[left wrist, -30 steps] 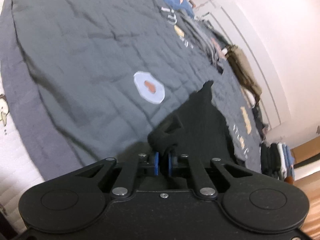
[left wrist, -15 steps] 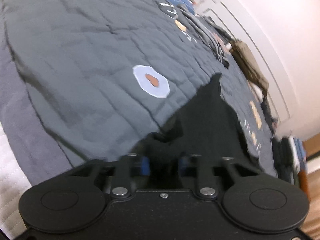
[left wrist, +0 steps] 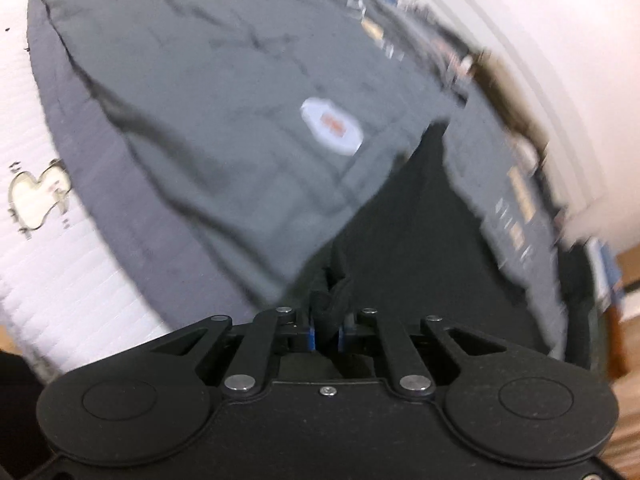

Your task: Fold clothes

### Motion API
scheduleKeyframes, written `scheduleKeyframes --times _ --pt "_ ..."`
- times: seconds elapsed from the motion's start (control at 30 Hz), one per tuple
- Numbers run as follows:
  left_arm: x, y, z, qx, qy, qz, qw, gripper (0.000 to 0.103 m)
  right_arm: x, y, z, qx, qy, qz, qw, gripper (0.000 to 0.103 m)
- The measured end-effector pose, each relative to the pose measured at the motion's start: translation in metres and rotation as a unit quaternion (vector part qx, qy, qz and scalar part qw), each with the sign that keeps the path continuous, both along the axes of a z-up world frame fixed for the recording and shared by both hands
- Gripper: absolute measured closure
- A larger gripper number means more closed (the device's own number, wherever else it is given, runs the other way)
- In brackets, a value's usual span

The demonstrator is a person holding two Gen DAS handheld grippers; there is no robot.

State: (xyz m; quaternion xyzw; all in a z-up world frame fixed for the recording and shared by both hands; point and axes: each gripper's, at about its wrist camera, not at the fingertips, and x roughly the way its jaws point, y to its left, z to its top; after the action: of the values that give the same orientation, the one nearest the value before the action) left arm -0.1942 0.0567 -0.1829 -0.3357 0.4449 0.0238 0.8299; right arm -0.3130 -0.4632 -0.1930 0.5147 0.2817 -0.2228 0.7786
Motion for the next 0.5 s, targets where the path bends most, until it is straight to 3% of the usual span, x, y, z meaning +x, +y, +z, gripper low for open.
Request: scheduleKeyframes --times 0.07,0.13,0.2,0.3,0.4,0.5 --pt "-0.002 -0.002 0.005 0.045 0.008 0.003 0.9989 0.076 0.001 0.000 0.003 -0.021 0.025 0.016 0.999 0.086" --pt "-0.008 -0.002 0.018 0.086 -0.017 0.004 0.9961 0.076 -0.001 0.001 0.011 -0.037 0.018 0.024 0.999 0.083" --pt "-0.015 -0.003 0.034 0.131 -0.048 0.012 0.9902 0.074 -0.004 0.006 0.027 -0.093 0.020 0.024 0.995 0.073" --pt "-0.020 -0.004 0.055 0.177 -0.092 0.015 0.9797 0.068 -0.008 0.016 0.053 -0.198 0.032 0.020 0.980 0.064" --pt "-0.019 -0.015 0.072 0.211 -0.130 -0.004 0.9688 0.067 -0.012 0.019 0.075 -0.263 0.016 0.027 0.964 0.061" --pt "-0.016 -0.034 0.082 0.232 -0.160 -0.043 0.9586 0.053 0.003 0.020 0.088 -0.295 0.003 0.065 0.953 0.060"
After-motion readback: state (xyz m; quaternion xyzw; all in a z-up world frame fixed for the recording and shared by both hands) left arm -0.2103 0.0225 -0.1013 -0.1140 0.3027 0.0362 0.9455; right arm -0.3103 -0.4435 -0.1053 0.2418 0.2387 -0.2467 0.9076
